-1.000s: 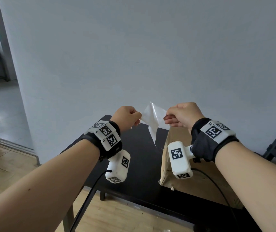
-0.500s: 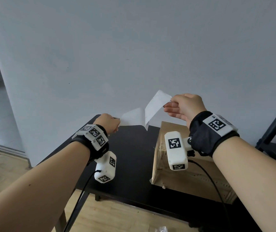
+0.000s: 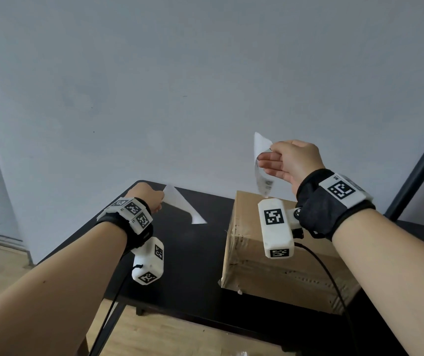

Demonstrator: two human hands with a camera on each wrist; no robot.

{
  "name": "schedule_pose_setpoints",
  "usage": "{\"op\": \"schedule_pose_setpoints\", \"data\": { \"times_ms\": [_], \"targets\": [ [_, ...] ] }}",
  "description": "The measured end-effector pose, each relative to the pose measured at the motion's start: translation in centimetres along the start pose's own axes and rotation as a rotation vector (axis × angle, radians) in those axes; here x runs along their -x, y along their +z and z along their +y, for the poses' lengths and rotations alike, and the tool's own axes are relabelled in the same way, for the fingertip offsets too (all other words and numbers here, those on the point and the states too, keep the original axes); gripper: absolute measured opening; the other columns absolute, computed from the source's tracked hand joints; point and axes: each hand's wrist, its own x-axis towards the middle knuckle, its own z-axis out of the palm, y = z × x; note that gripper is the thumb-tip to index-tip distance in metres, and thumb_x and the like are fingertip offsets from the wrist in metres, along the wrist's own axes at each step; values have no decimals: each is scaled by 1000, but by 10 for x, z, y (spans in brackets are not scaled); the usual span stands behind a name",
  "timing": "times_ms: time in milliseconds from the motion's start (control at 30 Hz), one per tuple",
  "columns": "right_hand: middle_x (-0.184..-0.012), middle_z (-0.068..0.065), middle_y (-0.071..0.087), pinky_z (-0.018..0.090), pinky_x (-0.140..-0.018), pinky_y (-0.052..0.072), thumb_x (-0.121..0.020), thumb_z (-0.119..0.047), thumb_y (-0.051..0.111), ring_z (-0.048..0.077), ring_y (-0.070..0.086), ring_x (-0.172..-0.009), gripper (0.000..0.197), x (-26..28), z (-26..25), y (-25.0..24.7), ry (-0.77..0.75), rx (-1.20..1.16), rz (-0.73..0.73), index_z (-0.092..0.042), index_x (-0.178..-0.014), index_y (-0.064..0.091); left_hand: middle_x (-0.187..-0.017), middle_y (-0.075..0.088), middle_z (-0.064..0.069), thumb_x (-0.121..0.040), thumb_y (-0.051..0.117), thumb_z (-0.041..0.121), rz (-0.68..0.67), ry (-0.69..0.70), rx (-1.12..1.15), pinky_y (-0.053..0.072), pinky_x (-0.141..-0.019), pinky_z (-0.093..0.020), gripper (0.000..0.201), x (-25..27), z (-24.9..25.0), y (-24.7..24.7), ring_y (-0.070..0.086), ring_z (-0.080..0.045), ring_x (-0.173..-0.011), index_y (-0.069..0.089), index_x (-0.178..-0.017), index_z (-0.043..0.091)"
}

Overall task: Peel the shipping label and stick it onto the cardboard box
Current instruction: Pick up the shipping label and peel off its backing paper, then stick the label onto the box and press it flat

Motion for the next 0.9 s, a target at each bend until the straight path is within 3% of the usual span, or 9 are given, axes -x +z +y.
{"op": "schedule_pose_setpoints", "data": {
  "times_ms": [100, 233, 300, 400, 533, 700, 800, 900],
  "targets": [
    [-70, 13, 68, 28, -60, 54, -89, -3, 48, 21, 64, -57, 15, 2, -2, 0, -6, 11, -10, -9, -76, 53, -65, 63, -5, -82, 50, 14, -1, 34, -27, 43, -62, -27, 24, 3, 4, 0, 54, -24, -64, 60, -61, 9],
    [-69, 11, 67, 26, -59, 54, -89, -4, 50, 20, 64, -56, 14, 6, -3, 0, -17, 13, -17, -9, -77, 53, -82, 64, -8, -84, 55, 28, 7, 121, -70, 44, -72, -28, 20, 11, 17, 2, 57, -25, -76, 65, -84, 11],
    [-69, 11, 67, 27, -60, 55, -89, -4, 51, 20, 64, -56, 14, 9, -3, -1, -23, 13, -22, -9, -76, 54, -92, 70, -9, -84, 56, 31, 18, 191, -50, 48, -81, -31, 26, 18, 26, 4, 64, -26, -89, 68, -96, 11],
    [-69, 11, 68, 26, -61, 55, -88, -5, 53, 20, 64, -57, 15, 12, -3, -2, -35, 17, -33, -9, -74, 55, -96, 71, -5, -87, 55, 36, 1, 299, 9, 52, -89, -36, 26, 32, 47, 7, 66, -24, -96, 67, -94, 14],
    [-71, 10, 68, 28, -64, 56, -86, -5, 58, 20, 65, -58, 11, 15, -3, -6, -42, 63, -85, -10, -76, 58, -81, 66, 2, -92, 48, 40, -76, 422, 203, 52, -79, -32, 33, 53, 80, 10, 64, -17, -79, 64, -89, 12],
    [-73, 8, 69, 28, -66, 57, -86, -6, 60, 20, 68, -62, 11, 22, -3, -16, -71, 157, -143, -10, -75, 61, -71, 67, 0, -94, 48, 34, -131, 532, 352, 52, -63, -25, 31, 82, 114, 17, 61, -14, -64, 64, -95, 8],
    [-77, 9, 71, 25, -62, 57, -86, -6, 61, 18, 68, -63, 8, 26, -4, -26, -92, 192, -181, -9, -78, 64, -70, 65, 0, -93, 49, 28, -101, 579, 389, 52, -60, -26, 21, 91, 122, 21, 61, -14, -59, 57, -106, 13],
    [-83, 10, 73, 26, -67, 57, -84, -7, 64, 18, 68, -66, 5, 31, -3, -37, -106, 245, -217, -5, -83, 69, -71, 62, 0, -95, 46, 24, -127, 634, 371, 53, -63, -28, 28, 98, 126, 25, 60, -14, -59, 53, -122, 19]
  ]
}}
